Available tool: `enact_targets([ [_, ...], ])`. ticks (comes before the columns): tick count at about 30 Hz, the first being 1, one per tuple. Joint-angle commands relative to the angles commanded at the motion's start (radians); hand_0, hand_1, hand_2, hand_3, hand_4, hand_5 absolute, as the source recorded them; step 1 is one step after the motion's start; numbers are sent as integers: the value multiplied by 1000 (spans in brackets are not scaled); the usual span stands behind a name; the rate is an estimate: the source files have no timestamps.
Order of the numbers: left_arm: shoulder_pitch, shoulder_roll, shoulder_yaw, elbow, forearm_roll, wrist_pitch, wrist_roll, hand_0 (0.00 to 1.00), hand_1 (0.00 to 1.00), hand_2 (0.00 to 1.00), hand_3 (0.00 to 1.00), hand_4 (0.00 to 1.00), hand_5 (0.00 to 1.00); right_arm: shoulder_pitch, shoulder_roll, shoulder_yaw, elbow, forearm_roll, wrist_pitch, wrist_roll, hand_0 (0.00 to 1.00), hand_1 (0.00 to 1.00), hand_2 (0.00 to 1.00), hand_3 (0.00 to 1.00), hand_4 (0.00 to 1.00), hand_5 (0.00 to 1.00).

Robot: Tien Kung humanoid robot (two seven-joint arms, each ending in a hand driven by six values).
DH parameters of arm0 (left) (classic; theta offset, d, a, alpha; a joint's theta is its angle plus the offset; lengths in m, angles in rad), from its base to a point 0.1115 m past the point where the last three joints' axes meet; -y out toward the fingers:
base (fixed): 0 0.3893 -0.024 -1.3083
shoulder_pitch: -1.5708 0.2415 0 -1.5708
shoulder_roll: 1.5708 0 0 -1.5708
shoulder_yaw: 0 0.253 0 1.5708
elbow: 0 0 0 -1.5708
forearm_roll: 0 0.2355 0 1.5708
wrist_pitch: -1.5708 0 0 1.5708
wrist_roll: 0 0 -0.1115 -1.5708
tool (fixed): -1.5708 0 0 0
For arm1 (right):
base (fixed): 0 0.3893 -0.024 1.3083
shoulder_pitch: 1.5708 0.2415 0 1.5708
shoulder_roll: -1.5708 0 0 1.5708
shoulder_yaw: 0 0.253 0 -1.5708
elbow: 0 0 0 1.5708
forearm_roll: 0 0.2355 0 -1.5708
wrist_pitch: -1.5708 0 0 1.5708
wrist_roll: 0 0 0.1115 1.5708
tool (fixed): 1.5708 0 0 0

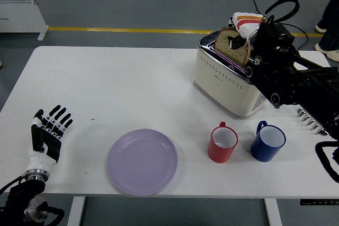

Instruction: Push plate across desktop,pick up the break from the machine,place the break in the plate

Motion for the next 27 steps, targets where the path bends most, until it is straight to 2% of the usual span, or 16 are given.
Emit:
enact_targets([
  [8, 13, 0, -7, -8, -6, -1, 1, 786, 770, 786, 729, 561, 998, 35, 0, 97, 207, -237, -30, -30, 172, 300, 362, 442, 389, 84],
  [9, 15, 0, -8, -9, -7, -1, 1, 786, 770, 785, 728, 562, 998, 40, 0, 109, 239, -260, -40, -38, 169, 274, 338, 420, 369, 89],
  [15, 17, 0, -11, -10, -6, -1, 1, 786, 769, 785, 727, 562, 998, 38, -15, 118, 421, -265, -53, -62, 162, 262, 330, 411, 366, 92],
  [19, 19, 0, -13, -10, -7, 0, 2, 786, 769, 785, 727, 562, 998, 12, -57, 45, 566, -129, -29, -88, 162, 262, 330, 411, 366, 92],
  [24, 26, 0, -12, -11, -10, 2, 1, 785, 769, 785, 727, 563, 998, -26, -95, -80, 724, 77, 30, -112, 156, 260, 329, 410, 366, 102],
  [27, 33, 0, -8, -10, -14, 2, 0, 785, 768, 784, 726, 562, 998, -50, -110, -155, 777, 200, 3, -124, 148, 245, 322, 410, 366, 93],
])
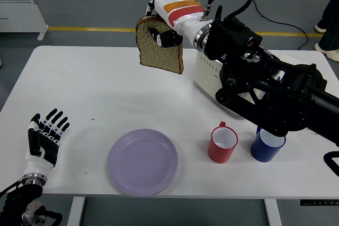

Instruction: Push plate across desktop,pick up the break from the machine,place the break in the plate

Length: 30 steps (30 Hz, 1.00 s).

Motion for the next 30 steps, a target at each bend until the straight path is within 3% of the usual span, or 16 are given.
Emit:
enact_targets([
  [2, 3, 0, 2, 1, -1, 0, 0, 785, 768, 784, 726, 562, 998, -24, -13, -57, 33, 85, -22, 0, 148, 245, 322, 410, 366, 93],
  [8, 1, 0, 1, 2, 0, 0, 0, 785, 768, 782, 725, 563, 998, -66, -33, -179, 60, 344, -28, 7, 143, 240, 320, 407, 360, 94],
  [12, -1, 0, 0, 14, -6, -1, 1, 784, 767, 783, 724, 564, 998, -100, -37, -256, 42, 456, -89, 34, 153, 239, 316, 407, 384, 73],
  [18, 3, 0, 4, 25, -9, -2, 2, 784, 767, 783, 724, 564, 998, -140, -18, -313, -14, 505, -170, 69, 153, 239, 316, 407, 384, 73],
  [24, 3, 0, 15, 27, -10, -1, 3, 784, 768, 782, 724, 564, 998, -168, 11, -310, -77, 526, -194, 138, 161, 245, 321, 411, 374, 83],
  [25, 3, 0, 16, 27, -10, -1, 3, 784, 767, 780, 724, 563, 998, -172, 13, -310, -84, 528, -196, 150, 254, 324, 377, 454, 331, 113],
  [30, 5, 0, 18, 27, -10, 1, 3, 784, 767, 780, 724, 563, 998, -196, 30, -317, -130, 538, -203, 219, 254, 324, 377, 454, 331, 113],
])
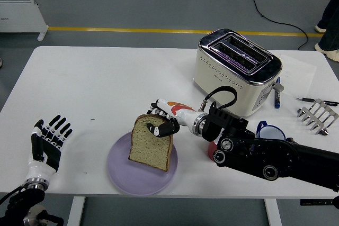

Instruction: Push plate across desktop,pick up the break from the machine,place the break in the plate

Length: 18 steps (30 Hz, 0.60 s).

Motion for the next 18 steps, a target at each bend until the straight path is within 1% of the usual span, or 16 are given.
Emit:
enact_targets([
  [1, 1, 0, 0, 0, 0, 0, 0, 781, 767, 780, 723, 562, 998, -3, 5, -2, -9, -1, 5, 9, 387, 453, 475, 493, 287, 149],
  [6, 1, 0, 1, 0, 1, 2, 0, 781, 767, 780, 723, 562, 998, -14, 27, -6, -46, -35, 41, 47, 387, 453, 475, 493, 287, 149],
  [7, 1, 0, 1, -1, 1, 2, -1, 782, 767, 780, 723, 563, 998, -15, 29, -6, -50, -44, 47, 49, 498, 567, 556, 542, 330, 199],
  [11, 1, 0, 0, -1, 1, 4, -1, 782, 767, 780, 723, 563, 998, -16, 39, -10, -68, -90, 69, 61, 498, 567, 556, 542, 330, 199],
  [12, 1, 0, -1, -1, 1, 4, -1, 782, 767, 780, 723, 563, 998, -16, 42, -12, -74, -97, 68, 65, 498, 567, 556, 542, 330, 199],
  [13, 1, 0, -2, -1, 1, 4, -1, 780, 767, 780, 722, 563, 998, -15, 44, -13, -78, -102, 68, 70, 585, 644, 628, 590, 396, 225],
  [16, 0, 0, -5, -1, 1, 6, -2, 780, 767, 780, 722, 563, 998, -10, 60, -23, -104, -119, 49, 91, 585, 644, 628, 590, 396, 225],
  [18, -1, 0, -6, -1, 1, 7, -3, 780, 767, 780, 722, 563, 998, -9, 65, -29, -114, -133, 48, 95, 585, 644, 628, 590, 396, 225],
])
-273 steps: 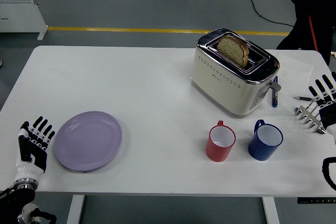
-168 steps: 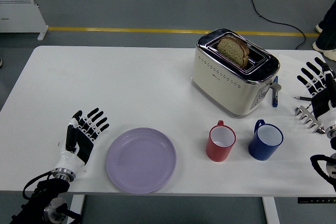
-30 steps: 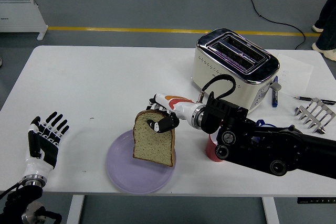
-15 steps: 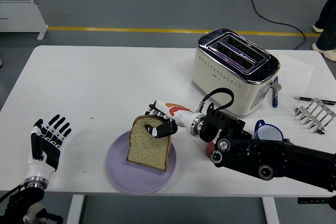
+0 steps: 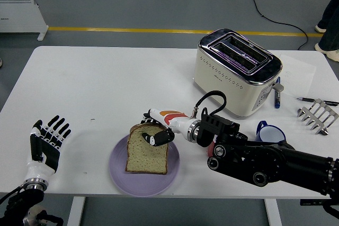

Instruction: Push plate across desktop,pick up the break from the machine,place the break in the plate

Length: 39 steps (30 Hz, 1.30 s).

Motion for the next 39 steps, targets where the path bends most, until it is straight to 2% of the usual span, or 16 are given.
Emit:
enact_targets([
  [1, -1, 0, -1, 0, 0, 0, 0, 779, 766, 780, 722, 560, 998, -1, 5, -1, -8, -21, 15, -4, 778, 799, 849, 851, 596, 302],
  [6, -1, 0, -3, 0, -1, 1, -2, 779, 766, 780, 722, 560, 998, -4, 15, 5, -30, -89, 54, -7, 778, 799, 849, 851, 596, 302],
  [7, -1, 0, -4, 0, -1, 1, -2, 779, 764, 780, 718, 557, 998, -5, 15, 11, -34, -107, 52, -3, 922, 894, 992, 995, 678, 330],
  [10, -1, 0, -6, -1, -2, 1, -3, 779, 764, 780, 718, 557, 998, -5, 15, 27, -38, -132, 39, 5, 922, 894, 992, 995, 678, 330],
  [16, -2, 0, -4, -1, -3, 3, -4, 778, 763, 779, 719, 557, 998, -3, 15, 66, -31, -140, -24, 32, 960, 916, 998, 998, 719, 359],
  [20, -4, 0, -8, -4, -3, 4, -6, 778, 762, 778, 717, 555, 998, -7, 6, 104, 16, -130, -98, 68, 945, 904, 998, 998, 721, 368],
  [24, -5, 0, -22, -13, -1, 5, -8, 778, 762, 778, 717, 555, 998, -23, -33, 196, 134, -126, -142, 128, 945, 904, 998, 998, 721, 368],
  [25, -4, 0, -25, -16, -1, 6, -8, 777, 762, 777, 717, 550, 998, -28, -42, 225, 165, -119, -141, 143, 876, 856, 942, 918, 620, 351],
  [26, -5, 0, -29, -20, 0, 7, -9, 777, 762, 777, 717, 550, 998, -38, -56, 254, 195, -105, -127, 161, 876, 856, 942, 918, 620, 351],
  [27, -7, 0, -33, -21, 1, 7, -9, 777, 762, 777, 717, 550, 998, -58, -91, 340, 275, -69, -109, 194, 876, 856, 942, 918, 620, 351],
  [30, -8, 0, -34, -20, 1, 7, -8, 777, 762, 777, 717, 550, 998, -65, -107, 389, 314, -48, -107, 203, 876, 856, 942, 918, 620, 351],
  [31, -10, 0, -34, -18, 0, 7, -9, 777, 762, 777, 716, 549, 998, -80, -138, 432, 353, -8, -106, 222, 837, 815, 861, 827, 540, 346],
  [34, -9, 0, -37, -17, -2, 7, -10, 777, 762, 777, 716, 549, 998, -120, -216, 540, 429, 112, -96, 249, 837, 815, 861, 827, 540, 346],
  [36, -8, 0, -42, -18, -3, 8, -12, 777, 762, 777, 716, 549, 998, -177, -279, 623, 471, 199, -89, 262, 837, 815, 861, 827, 540, 346],
  [37, -8, 0, -44, -17, -3, 8, -12, 777, 761, 776, 716, 548, 998, -193, -293, 657, 477, 235, -88, 264, 812, 793, 821, 798, 546, 367],
  [39, -9, 0, -53, -19, -6, 9, -14, 777, 761, 776, 716, 548, 998, -234, -324, 717, 482, 298, -86, 275, 812, 793, 821, 798, 546, 367],
])
